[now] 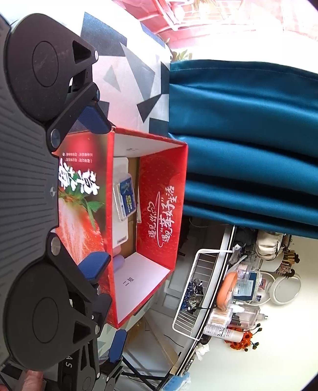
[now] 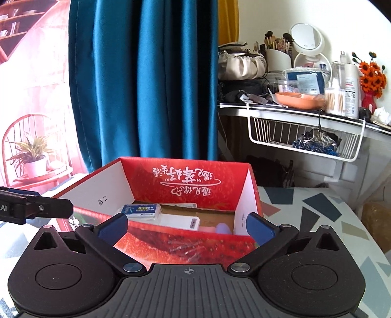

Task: Organize rigid objects
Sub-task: 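Withdraw both grippers from the box toward the charger and tape, then grasp the white charger with the right gripper while the left gripper grasps the blue tape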

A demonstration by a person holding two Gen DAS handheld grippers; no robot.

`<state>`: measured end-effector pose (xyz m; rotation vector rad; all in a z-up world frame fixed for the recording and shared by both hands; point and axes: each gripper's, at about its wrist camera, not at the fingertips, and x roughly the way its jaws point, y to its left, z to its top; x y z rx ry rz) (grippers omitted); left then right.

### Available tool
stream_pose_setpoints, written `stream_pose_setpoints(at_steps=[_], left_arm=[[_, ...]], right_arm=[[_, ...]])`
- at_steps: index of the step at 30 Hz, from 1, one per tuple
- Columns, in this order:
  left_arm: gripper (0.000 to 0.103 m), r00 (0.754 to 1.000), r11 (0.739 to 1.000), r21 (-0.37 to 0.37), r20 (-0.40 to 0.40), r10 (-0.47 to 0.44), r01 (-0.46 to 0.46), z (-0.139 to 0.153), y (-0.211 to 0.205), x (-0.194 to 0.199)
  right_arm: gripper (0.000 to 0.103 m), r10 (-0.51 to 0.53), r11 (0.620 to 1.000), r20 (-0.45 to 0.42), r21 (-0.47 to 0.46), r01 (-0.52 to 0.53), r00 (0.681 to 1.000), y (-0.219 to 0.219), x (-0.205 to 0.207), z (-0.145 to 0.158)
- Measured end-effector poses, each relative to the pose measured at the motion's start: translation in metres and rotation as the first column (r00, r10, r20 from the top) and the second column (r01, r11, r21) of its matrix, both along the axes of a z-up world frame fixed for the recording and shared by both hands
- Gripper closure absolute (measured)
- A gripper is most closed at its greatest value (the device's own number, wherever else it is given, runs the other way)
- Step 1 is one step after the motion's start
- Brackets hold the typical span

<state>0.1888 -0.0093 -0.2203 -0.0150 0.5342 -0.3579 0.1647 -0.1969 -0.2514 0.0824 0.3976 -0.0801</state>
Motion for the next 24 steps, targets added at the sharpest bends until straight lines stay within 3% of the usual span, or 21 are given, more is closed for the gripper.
stream_pose_setpoints(at_steps=[12,24], left_arm=[[0.000,1.000,1.000,-0.017,-0.022,0.022,-0.022,-0.011,0.011,-0.018],[0.000,0.993,0.998,0.019,-0.098,0.064,-0.062,-0.049,0.016,-0.023]], right_arm=[[0.000,-0.021,1.000,-0.045,-0.001,0.021,0.999,-0.001,-0.034,-0.020],[0.001,-0.073,0.997,-0.159,0.021,0.077,0.985,-0.007,-0.039,-0.069]])
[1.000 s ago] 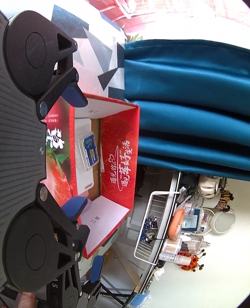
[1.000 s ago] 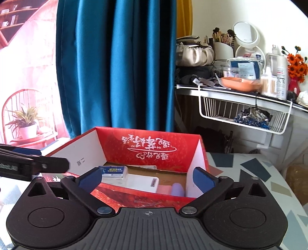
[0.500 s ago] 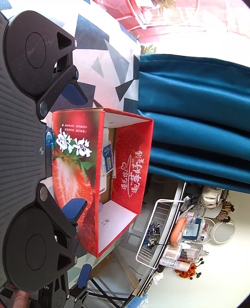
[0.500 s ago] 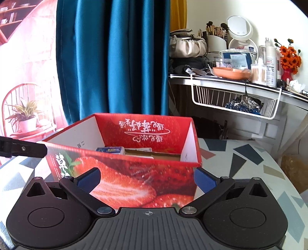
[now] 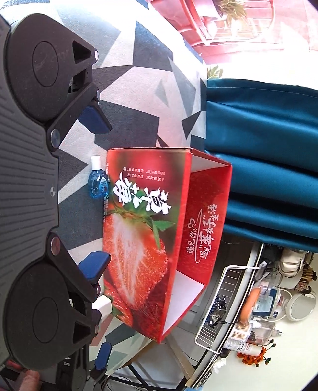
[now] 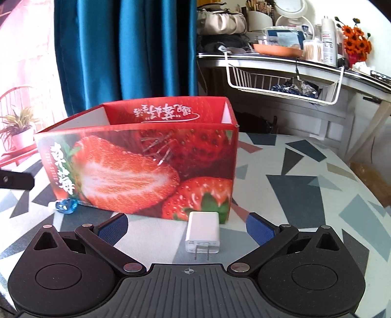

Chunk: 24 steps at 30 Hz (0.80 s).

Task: Organize rigid objects
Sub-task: 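Grasp the white charger with the right gripper while the left gripper grasps the blue tape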

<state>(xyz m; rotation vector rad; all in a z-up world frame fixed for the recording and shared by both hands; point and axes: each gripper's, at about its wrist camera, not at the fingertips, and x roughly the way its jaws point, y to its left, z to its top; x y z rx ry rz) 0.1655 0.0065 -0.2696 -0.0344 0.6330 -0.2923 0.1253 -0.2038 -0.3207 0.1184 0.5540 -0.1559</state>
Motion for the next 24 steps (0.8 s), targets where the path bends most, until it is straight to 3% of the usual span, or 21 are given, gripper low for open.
stream_pose_setpoints(at_steps=[5,7,9,14,17,18,19,24], left_arm=[[0.000,0.999,1.000,0.005,-0.034,0.014,-0.013,-0.011,0.001,0.008],[0.000,0.999,1.000,0.006,-0.049,0.021,-0.021,-0.015,0.000,0.011],[0.000,0.998,1.000,0.012,-0.059,0.025,-0.024,-0.018,0.000,0.014],[0.000,0.996,0.999,0.017,-0.082,0.036,-0.035,-0.026,-0.001,0.023],[0.001,0.994,0.999,0.013,-0.097,0.044,-0.043,-0.030,-0.002,0.030],[0.002,0.994,0.999,0.007,-0.103,0.045,-0.045,-0.032,-0.003,0.033],[0.004,0.993,0.999,0.004,-0.106,0.046,-0.046,-0.033,-0.003,0.035],[0.015,0.990,0.999,-0.009,-0.131,0.047,-0.048,-0.041,-0.006,0.050]], right_arm=[[0.012,-0.013,1.000,-0.053,0.013,0.013,0.999,-0.006,0.017,-0.011],[0.023,-0.017,0.999,-0.072,0.044,0.020,0.997,-0.010,0.026,-0.016],[0.025,-0.031,0.996,-0.074,0.086,0.037,0.997,-0.016,0.034,-0.021],[0.039,-0.033,0.997,-0.122,0.063,0.041,0.992,-0.017,0.045,-0.039],[0.053,-0.003,1.000,-0.120,0.018,0.006,0.993,-0.008,0.046,-0.040],[0.065,0.002,1.000,-0.118,0.004,-0.001,0.993,-0.006,0.046,-0.041],[0.070,0.012,1.000,-0.115,0.005,-0.012,0.993,-0.006,0.045,-0.041],[0.070,0.037,0.999,-0.108,0.019,-0.035,0.994,-0.007,0.047,-0.041]])
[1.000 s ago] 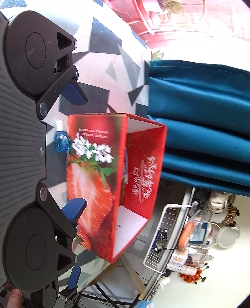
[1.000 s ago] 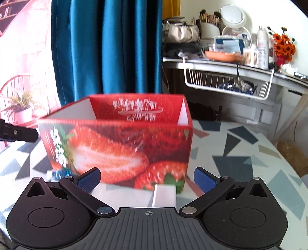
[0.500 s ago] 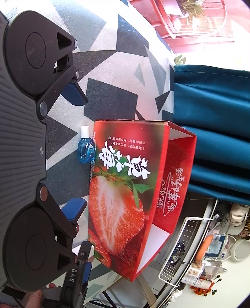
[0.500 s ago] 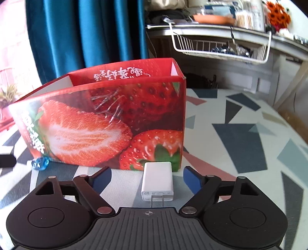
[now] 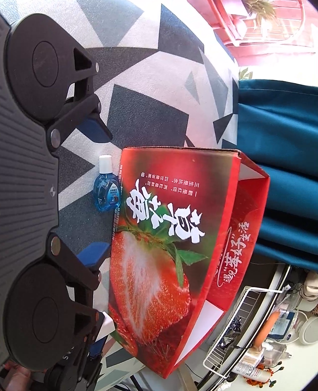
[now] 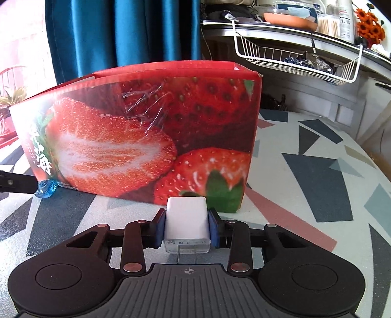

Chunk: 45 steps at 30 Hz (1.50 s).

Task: Organize rigid objects
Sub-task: 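Grasp the white charger with the right gripper while the left gripper grasps the blue tape, then lift the charger with the right gripper while the left gripper lifts the tape over the box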

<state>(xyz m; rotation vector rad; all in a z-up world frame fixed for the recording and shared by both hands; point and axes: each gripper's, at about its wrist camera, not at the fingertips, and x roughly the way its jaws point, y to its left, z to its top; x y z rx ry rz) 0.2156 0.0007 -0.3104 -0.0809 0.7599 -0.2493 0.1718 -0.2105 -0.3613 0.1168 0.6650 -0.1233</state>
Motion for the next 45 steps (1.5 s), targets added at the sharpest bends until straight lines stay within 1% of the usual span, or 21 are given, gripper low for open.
stream_pose_setpoints(at_steps=[3,5,8,11,12,13,14,15,22,24,28,30,35,38,42,45], left_arm=[[0.016,0.999,1.000,-0.012,-0.027,0.023,-0.023,-0.006,-0.001,0.008],[0.017,0.999,1.000,-0.003,-0.035,0.028,-0.029,-0.009,-0.003,0.013],[0.020,1.000,0.999,0.046,-0.008,0.021,-0.021,-0.012,-0.009,0.015],[0.022,1.000,0.997,0.077,0.006,0.021,-0.022,-0.013,-0.011,0.011],[0.025,1.000,0.996,0.080,0.010,0.027,-0.027,-0.013,-0.011,0.010],[0.031,0.999,0.996,0.086,0.014,0.035,-0.036,-0.012,-0.011,0.010],[0.035,0.999,0.994,0.104,0.018,0.040,-0.041,-0.012,-0.012,0.010],[0.044,0.999,0.992,0.117,0.026,0.038,-0.040,-0.012,-0.010,0.008],[0.044,1.000,0.998,0.055,0.020,0.023,-0.024,-0.009,-0.002,0.007],[0.044,1.000,0.999,0.052,0.020,0.011,-0.012,-0.008,-0.003,0.003],[0.044,0.999,0.998,0.057,0.044,-0.013,0.011,-0.001,-0.006,-0.008],[0.044,0.997,0.998,0.065,0.072,-0.029,0.024,0.006,-0.008,-0.016],[0.044,0.989,0.997,0.067,0.138,-0.051,0.042,0.026,-0.008,-0.030],[0.044,0.985,0.997,0.060,0.166,-0.053,0.044,0.034,-0.008,-0.035],[0.044,0.983,0.998,0.049,0.177,-0.056,0.048,0.039,-0.007,-0.039],[0.044,0.983,0.998,0.044,0.175,-0.058,0.051,0.040,-0.008,-0.041]], right_arm=[[0.070,0.015,1.000,0.003,0.003,-0.015,1.000,0.001,0.000,0.000],[0.070,0.023,1.000,0.004,0.002,-0.023,1.000,0.001,0.000,0.000],[0.070,0.031,1.000,0.007,0.003,-0.031,1.000,0.003,0.000,0.000],[0.070,0.033,0.999,0.009,0.005,-0.033,0.999,0.003,-0.001,0.000],[0.070,0.033,0.999,0.010,0.007,-0.034,0.999,0.003,-0.001,0.000],[0.070,0.034,0.999,0.010,0.008,-0.034,0.999,0.003,-0.001,0.000],[0.070,0.035,0.999,0.010,0.007,-0.035,0.999,0.003,-0.001,0.000],[0.070,0.037,0.999,0.010,0.004,-0.037,0.999,0.003,-0.001,0.000],[0.070,0.046,0.999,0.007,-0.005,-0.046,0.999,0.006,0.000,0.000],[0.070,0.047,0.999,0.006,-0.007,-0.047,0.999,0.006,0.001,0.000],[0.070,0.049,0.999,0.009,0.004,-0.049,0.999,0.004,0.001,0.000],[0.071,0.056,0.998,0.016,0.007,-0.057,0.998,0.005,-0.001,0.000],[0.071,0.116,0.992,0.050,-0.045,-0.114,0.992,0.017,-0.009,0.005],[0.071,0.123,0.991,0.059,-0.056,-0.120,0.991,0.020,-0.012,0.008],[0.071,0.121,0.992,0.055,-0.054,-0.118,0.991,0.019,-0.015,0.011],[0.071,0.129,0.990,0.027,-0.065,-0.127,0.991,0.021,-0.014,0.008]])
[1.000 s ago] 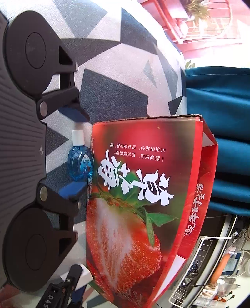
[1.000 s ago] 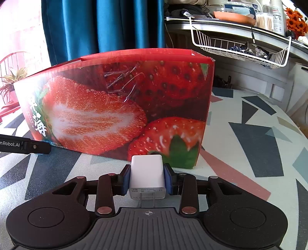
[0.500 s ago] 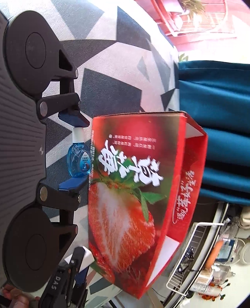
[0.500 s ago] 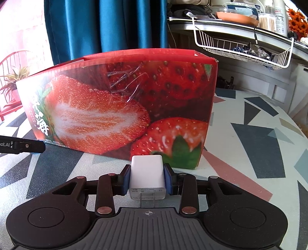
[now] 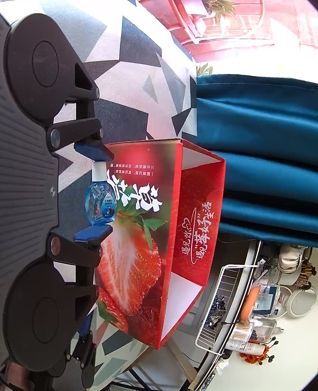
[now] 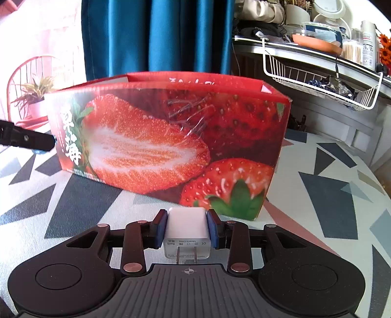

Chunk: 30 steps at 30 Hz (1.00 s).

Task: Organize rigid objects
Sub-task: 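Lift the charger with the right gripper while the left gripper lifts the tape over the box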

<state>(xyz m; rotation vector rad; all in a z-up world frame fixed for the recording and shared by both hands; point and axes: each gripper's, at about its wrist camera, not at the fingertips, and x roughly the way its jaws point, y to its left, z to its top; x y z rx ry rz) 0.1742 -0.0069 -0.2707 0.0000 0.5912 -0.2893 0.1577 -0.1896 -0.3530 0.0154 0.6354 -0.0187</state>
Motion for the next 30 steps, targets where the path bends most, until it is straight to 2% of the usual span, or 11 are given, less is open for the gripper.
stream_pose_setpoints(at_steps=[3,5,7,9,13,16,19,26,30], left_arm=[[0.044,1.000,1.000,-0.005,-0.005,-0.006,0.006,-0.001,0.000,-0.003],[0.044,1.000,1.000,-0.007,-0.005,-0.007,0.007,-0.001,0.001,-0.004],[0.044,1.000,1.000,-0.012,-0.004,-0.007,0.007,-0.001,0.002,-0.005],[0.044,1.000,1.000,-0.016,-0.005,-0.007,0.007,-0.002,0.002,-0.005],[0.044,1.000,1.000,-0.021,-0.008,-0.007,0.007,-0.003,0.002,-0.006],[0.044,1.000,1.000,-0.024,-0.013,-0.007,0.007,-0.004,0.003,-0.006],[0.044,1.000,1.000,-0.027,-0.010,-0.004,0.004,-0.004,0.004,-0.006],[0.044,1.000,1.000,-0.031,-0.002,-0.003,0.003,-0.001,0.003,-0.006],[0.044,1.000,0.999,-0.033,0.005,-0.005,0.005,0.000,0.003,-0.007]], right_arm=[[0.070,0.002,1.000,-0.038,0.010,-0.002,0.999,0.000,0.002,-0.004],[0.066,-0.001,1.000,-0.052,0.024,0.002,0.999,-0.001,0.002,-0.002],[0.054,-0.005,0.999,-0.071,0.038,0.008,0.997,-0.002,0.000,-0.002],[0.054,-0.009,0.999,-0.084,0.050,0.014,0.996,-0.002,-0.002,-0.001],[0.058,-0.004,0.999,-0.103,0.053,0.010,0.995,-0.003,-0.003,0.002],[0.070,-0.004,1.000,-0.099,0.021,0.006,0.995,-0.001,-0.005,0.002],[0.071,0.025,0.999,-0.085,-0.026,-0.027,0.996,0.005,-0.005,0.002],[0.071,0.072,0.997,0.018,-0.026,-0.072,0.997,0.011,-0.012,0.019],[0.071,0.074,0.997,0.044,-0.018,-0.073,0.996,0.009,-0.014,0.026]])
